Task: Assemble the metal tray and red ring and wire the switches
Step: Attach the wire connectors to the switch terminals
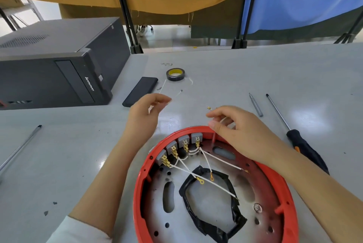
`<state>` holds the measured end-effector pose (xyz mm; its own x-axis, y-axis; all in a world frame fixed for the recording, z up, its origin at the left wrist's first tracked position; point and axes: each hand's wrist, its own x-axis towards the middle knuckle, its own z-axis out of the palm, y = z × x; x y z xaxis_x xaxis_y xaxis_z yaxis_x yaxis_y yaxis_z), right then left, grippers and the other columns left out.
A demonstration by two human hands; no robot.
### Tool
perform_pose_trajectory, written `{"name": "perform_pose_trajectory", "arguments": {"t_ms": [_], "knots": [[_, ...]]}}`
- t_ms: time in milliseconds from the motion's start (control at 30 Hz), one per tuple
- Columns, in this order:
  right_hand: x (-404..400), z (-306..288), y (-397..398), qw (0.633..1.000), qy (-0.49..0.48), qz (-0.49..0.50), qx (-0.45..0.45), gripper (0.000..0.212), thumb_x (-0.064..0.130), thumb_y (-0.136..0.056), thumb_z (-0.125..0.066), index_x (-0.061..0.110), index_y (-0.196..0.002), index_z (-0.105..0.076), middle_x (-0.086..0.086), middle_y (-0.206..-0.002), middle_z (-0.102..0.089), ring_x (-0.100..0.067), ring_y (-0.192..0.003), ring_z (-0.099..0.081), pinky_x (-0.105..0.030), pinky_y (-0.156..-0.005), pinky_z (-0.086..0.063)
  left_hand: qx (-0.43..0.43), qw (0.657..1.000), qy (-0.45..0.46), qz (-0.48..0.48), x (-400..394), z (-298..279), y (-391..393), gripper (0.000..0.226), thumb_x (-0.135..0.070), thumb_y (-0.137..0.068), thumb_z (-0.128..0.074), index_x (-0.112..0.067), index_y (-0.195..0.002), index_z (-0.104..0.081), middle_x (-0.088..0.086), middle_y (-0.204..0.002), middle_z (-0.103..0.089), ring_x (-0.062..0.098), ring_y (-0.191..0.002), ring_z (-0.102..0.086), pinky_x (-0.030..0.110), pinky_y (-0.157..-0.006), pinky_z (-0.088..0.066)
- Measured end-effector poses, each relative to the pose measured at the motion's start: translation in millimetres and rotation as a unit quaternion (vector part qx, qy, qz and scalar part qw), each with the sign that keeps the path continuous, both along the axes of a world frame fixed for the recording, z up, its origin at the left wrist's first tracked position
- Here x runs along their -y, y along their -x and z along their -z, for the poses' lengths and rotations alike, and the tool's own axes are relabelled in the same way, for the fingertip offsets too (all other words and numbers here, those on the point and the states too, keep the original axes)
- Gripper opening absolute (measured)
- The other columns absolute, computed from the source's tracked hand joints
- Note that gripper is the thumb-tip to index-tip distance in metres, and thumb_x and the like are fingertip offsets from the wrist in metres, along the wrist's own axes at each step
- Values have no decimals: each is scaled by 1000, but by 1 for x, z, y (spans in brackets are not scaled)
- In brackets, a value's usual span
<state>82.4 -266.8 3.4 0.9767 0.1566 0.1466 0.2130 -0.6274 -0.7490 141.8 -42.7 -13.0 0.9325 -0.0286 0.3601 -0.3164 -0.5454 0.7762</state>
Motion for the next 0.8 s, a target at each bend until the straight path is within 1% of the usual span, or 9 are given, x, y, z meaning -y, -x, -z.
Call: {"name": "perform_pose_trajectory", "arguments": {"t_ms": [133, 233, 300, 367, 433, 500, 633, 733, 800], "knots": [[-3, -16, 7, 994, 8, 8, 112, 37, 26, -88, -61, 31, -123, -53, 14, -111, -51, 1, -97, -50, -12, -79, -38, 11, 999, -2, 42, 1, -34, 27, 39, -6, -96, -53, -42, -84, -61, -21, -94, -67, -9, -93, -60, 2, -80, -43], [-7, -35, 18, 977, 61, 13, 205, 44, 25, -86, -67, 25, -127, -54, 8, -117, -47, -7, -109, -43, -19, -93, -32, 85, 986, -107, 94, 2, -51, 55, 38, 4, -95, -49, -29, -89, -66, -9, -97, -66, 4, -96, -60, 6, -82, -42], [-13, -47, 28, 962, 125, -7, 244, 31, 29, -85, -68, 25, -116, -65, 7, -110, -55, -13, -110, -43, -25, -96, -31, 138, 971, -153, 120, 3, -57, 72, 35, 10, -92, -48, -17, -96, -70, -3, -96, -65, 11, -96, -57, 8, -84, -40], [-19, -55, 39, 945, 183, -19, 270, 14, 31, -87, -66, 24, -98, -73, 8, -97, -66, -17, -102, -53, -38, -91, -36, 156, 968, -143, 133, 4, -63, 88, 36, 13, -89, -48, -14, -97, -70, -3, -96, -65, 10, -96, -56, 7, -85, -38], [-22, -58, 53, 936, 212, -12, 281, 15, 33, -89, -63, 23, -92, -74, 9, -89, -71, -17, -94, -60, -40, -92, -34, 164, 969, -127, 136, 4, -66, 103, 38, 15, -89, -47, -15, -97, -69, -5, -96, -63, 8, -96, -56, 8, -85, -39], [-24, -60, 67, 936, 215, -23, 276, 21, 37, -92, -58, 24, -96, -73, 10, -88, -72, -13, -86, -62, -36, -93, -34, 170, 968, -116, 141, 1, -66, 114, 40, 15, -89, -46, -17, -96, -69, -5, -96, -63, 8, -96, -57, 11, -86, -42], [-27, -57, 91, 971, 132, -100, 170, 44, 57, -91, -32, 34, -109, -66, 16, -70, -64, -9, -71, -58, -19, -74, -40, 158, 974, -94, 129, 0, -61, 131, 37, 6, -92, -50, -26, -93, -68, -9, -96, -63, 8, -99, -56, 17, -89, -42], [-29, -50, 103, 982, 83, -90, 146, 54, 65, -88, -22, 38, -117, -59, 2, -80, -70, -14, -79, -63, -36, -75, -48, 142, 984, -43, 100, 4, -58, 145, 33, -7, -93, -57, -40, -93, -62, -18, -100, -62, 1, -104, -54, 10, -91, -37], [-30, -47, 109, 982, 62, -69, 166, 56, 64, -88, -20, 37, -120, -57, -2, -81, -70, -14, -78, -63, -41, -75, -49, 113, 992, 22, 53, 9, -54, 153, 24, -19, -93, -61, -40, -105, -58, -18, -111, -59, -2, -106, -54, 8, -91, -38]]}}
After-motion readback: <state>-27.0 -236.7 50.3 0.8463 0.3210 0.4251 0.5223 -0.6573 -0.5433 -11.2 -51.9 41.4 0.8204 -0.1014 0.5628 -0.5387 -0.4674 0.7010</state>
